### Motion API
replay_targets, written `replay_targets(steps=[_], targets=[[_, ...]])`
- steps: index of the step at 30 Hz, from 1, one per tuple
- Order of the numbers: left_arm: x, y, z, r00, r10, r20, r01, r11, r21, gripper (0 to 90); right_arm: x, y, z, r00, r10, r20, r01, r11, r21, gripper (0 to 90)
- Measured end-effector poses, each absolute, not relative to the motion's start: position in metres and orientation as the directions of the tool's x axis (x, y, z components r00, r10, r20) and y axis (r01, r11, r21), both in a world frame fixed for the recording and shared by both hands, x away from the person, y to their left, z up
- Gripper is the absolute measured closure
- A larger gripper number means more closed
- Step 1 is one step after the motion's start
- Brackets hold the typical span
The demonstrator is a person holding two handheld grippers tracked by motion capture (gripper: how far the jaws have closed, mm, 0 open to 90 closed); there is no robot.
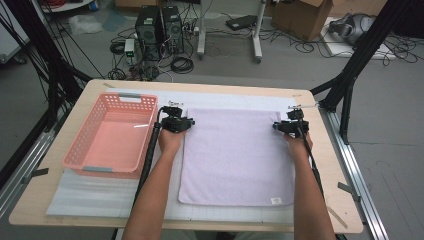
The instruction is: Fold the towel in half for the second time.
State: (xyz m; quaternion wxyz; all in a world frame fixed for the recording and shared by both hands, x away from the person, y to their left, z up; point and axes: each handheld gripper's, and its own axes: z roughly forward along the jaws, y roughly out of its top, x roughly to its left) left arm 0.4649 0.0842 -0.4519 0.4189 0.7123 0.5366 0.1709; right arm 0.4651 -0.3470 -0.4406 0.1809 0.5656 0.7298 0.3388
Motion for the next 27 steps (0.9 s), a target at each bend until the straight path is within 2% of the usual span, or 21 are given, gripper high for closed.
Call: replay_targets(steps=[2,4,6,10,21,27], targets=[[0.465,0.085,-0.452,0.361,0.897,-0.255,0.645,-0.042,0.763,84.6,0.464,-0.35,-0.442,-0.275,0.944,0.18,0.714,0.075,0.697,80.3],[0.466,0.086,-0.451,0.346,0.894,-0.286,0.661,-0.015,0.751,85.4,0.463,-0.35,-0.444,-0.273,0.943,0.192,0.709,0.063,0.702,82.8],[0.466,0.09,-0.451,0.321,0.879,-0.353,0.681,0.045,0.731,86.0,0.463,-0.35,-0.442,-0.278,0.941,0.19,0.708,0.067,0.703,84.4],[0.463,0.098,-0.441,0.322,0.852,-0.413,0.664,0.108,0.74,86.1,0.456,-0.352,-0.436,-0.303,0.934,0.191,0.667,0.064,0.742,84.9],[0.439,0.1,-0.409,0.419,0.82,-0.391,0.601,0.073,0.796,86.0,0.417,-0.365,-0.41,-0.385,0.895,0.226,0.582,0.046,0.812,84.8],[0.419,0.096,-0.385,0.479,0.808,-0.343,0.546,0.032,0.837,85.9,0.395,-0.368,-0.4,-0.422,0.878,0.225,0.564,0.06,0.823,84.8]])
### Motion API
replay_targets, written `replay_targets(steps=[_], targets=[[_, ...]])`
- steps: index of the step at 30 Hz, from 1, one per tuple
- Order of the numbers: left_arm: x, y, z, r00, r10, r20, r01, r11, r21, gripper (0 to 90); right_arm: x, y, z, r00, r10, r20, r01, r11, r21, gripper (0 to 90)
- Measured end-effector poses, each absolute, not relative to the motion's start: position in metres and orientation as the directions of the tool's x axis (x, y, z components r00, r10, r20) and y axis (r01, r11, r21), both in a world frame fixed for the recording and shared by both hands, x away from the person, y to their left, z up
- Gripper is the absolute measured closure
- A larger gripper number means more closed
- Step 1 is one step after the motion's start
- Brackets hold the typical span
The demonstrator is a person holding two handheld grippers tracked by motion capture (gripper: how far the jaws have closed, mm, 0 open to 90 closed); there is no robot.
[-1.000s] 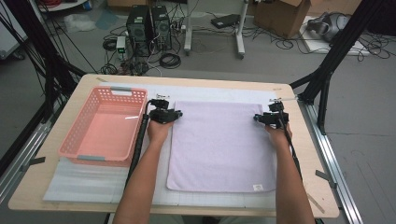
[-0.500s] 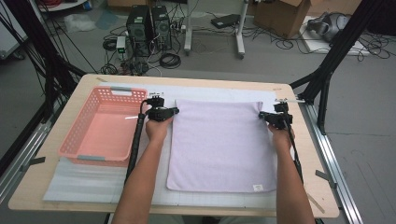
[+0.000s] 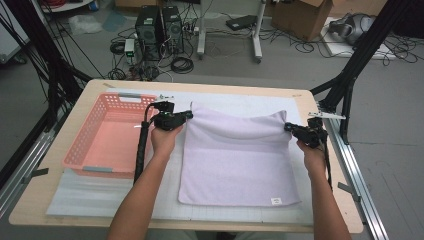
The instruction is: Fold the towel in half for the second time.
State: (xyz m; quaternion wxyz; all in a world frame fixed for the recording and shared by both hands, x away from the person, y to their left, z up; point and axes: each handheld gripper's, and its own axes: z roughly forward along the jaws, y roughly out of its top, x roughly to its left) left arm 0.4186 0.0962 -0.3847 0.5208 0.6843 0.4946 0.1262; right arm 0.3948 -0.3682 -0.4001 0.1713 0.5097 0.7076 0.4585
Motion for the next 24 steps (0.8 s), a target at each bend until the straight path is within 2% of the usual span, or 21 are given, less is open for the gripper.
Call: replay_targets(steps=[11,24], targets=[[0.38,0.109,-0.393,0.512,0.77,-0.381,0.523,0.073,0.849,86.0,0.37,-0.362,-0.38,-0.458,0.873,0.165,0.522,0.114,0.845,84.8],[0.333,0.118,-0.408,0.568,0.749,-0.34,0.51,0.005,0.86,85.9,0.323,-0.366,-0.399,-0.465,0.867,0.179,0.535,0.114,0.837,84.8]])
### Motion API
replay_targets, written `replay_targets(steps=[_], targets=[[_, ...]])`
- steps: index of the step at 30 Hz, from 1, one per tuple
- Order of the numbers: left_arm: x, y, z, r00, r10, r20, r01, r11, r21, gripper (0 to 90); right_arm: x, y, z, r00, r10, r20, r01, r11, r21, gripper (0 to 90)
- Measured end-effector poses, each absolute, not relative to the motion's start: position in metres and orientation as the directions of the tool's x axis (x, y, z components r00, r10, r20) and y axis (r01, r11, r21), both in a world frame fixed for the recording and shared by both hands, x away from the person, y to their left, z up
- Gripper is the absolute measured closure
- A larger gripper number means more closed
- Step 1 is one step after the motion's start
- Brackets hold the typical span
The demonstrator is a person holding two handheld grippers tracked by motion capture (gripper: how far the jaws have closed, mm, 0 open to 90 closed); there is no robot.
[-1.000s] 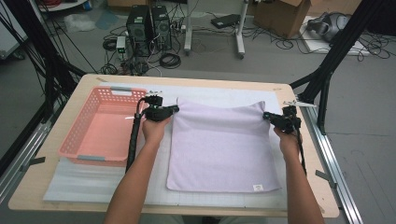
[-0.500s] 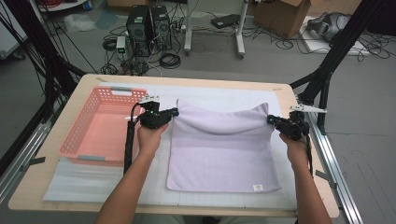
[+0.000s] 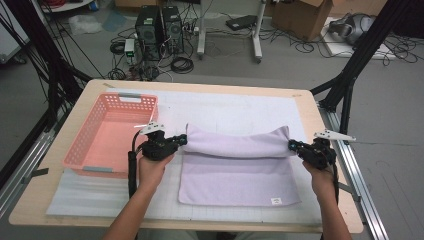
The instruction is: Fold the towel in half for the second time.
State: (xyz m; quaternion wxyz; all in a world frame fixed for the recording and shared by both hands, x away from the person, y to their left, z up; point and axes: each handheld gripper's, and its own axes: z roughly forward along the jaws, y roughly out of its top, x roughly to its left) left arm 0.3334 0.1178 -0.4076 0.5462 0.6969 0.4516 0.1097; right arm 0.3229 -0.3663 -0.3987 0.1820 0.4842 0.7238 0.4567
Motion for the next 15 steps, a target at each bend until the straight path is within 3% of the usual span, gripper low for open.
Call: replay_targets(steps=[15], targets=[[0.31,0.117,-0.442,0.573,0.77,-0.28,0.525,-0.082,0.847,84.2,0.293,-0.367,-0.424,-0.468,0.868,0.165,0.568,0.154,0.808,84.5]])
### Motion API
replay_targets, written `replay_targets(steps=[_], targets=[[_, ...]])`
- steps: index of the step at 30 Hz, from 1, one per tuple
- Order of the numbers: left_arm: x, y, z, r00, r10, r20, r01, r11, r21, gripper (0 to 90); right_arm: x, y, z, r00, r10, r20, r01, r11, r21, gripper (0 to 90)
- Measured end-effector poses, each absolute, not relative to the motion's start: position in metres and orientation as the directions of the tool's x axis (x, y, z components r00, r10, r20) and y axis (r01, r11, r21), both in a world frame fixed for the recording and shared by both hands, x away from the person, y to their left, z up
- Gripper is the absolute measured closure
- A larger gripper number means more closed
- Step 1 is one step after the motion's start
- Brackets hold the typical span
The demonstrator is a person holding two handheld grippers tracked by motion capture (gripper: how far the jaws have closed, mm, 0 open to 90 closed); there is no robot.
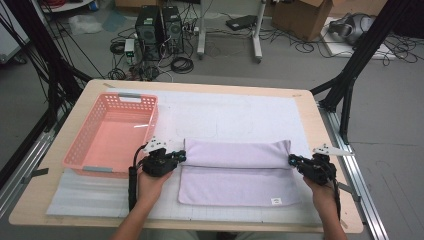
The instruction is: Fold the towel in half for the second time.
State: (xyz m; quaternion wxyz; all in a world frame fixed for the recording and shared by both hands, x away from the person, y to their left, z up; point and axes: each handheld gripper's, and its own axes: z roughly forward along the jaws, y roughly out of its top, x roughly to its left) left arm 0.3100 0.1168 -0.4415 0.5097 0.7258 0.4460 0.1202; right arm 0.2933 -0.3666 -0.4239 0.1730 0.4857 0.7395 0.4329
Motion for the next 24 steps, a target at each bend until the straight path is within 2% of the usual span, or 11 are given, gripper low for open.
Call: replay_targets(steps=[1,2,4,6,13,15,17,19,20,22,24], targets=[[0.311,0.116,-0.442,0.576,0.771,-0.27,0.516,-0.086,0.853,81.8,0.293,-0.366,-0.425,-0.466,0.87,0.164,0.574,0.156,0.804,83.8],[0.312,0.115,-0.442,0.569,0.778,-0.267,0.511,-0.08,0.856,72.7,0.293,-0.365,-0.427,-0.465,0.871,0.156,0.575,0.164,0.802,81.4],[0.318,0.113,-0.439,0.561,0.785,-0.263,0.512,-0.08,0.855,52.9,0.296,-0.366,-0.426,-0.451,0.877,0.163,0.576,0.147,0.804,65.7],[0.326,0.112,-0.434,0.546,0.797,-0.257,0.517,-0.079,0.852,43.7,0.3,-0.369,-0.421,-0.428,0.885,0.184,0.575,0.109,0.811,58.0],[0.359,0.114,-0.43,0.51,0.787,-0.348,0.572,-0.008,0.82,40.1,0.333,-0.368,-0.406,-0.376,0.906,0.196,0.604,0.079,0.793,49.6],[0.366,0.109,-0.431,0.53,0.776,-0.342,0.575,-0.033,0.817,42.7,0.343,-0.363,-0.406,-0.362,0.915,0.178,0.63,0.099,0.77,50.3],[0.367,0.105,-0.433,0.539,0.776,-0.328,0.577,-0.056,0.815,51.7,0.353,-0.36,-0.409,-0.352,0.919,0.177,0.657,0.108,0.746,50.3],[0.366,0.103,-0.435,0.554,0.77,-0.317,0.596,-0.1,0.797,71.3,0.359,-0.358,-0.411,-0.341,0.923,0.178,0.676,0.109,0.729,52.2],[0.364,0.101,-0.435,0.567,0.771,-0.29,0.585,-0.129,0.801,82.3,0.361,-0.358,-0.413,-0.343,0.921,0.186,0.684,0.109,0.721,56.6],[0.36,0.101,-0.434,0.574,0.773,-0.271,0.565,-0.134,0.814,87.4,0.36,-0.357,-0.414,-0.37,0.909,0.191,0.696,0.136,0.705,82.4],[0.355,0.102,-0.43,0.579,0.776,-0.251,0.538,-0.131,0.833,87.8,0.356,-0.357,-0.414,-0.389,0.906,0.166,0.678,0.16,0.718,87.1]])
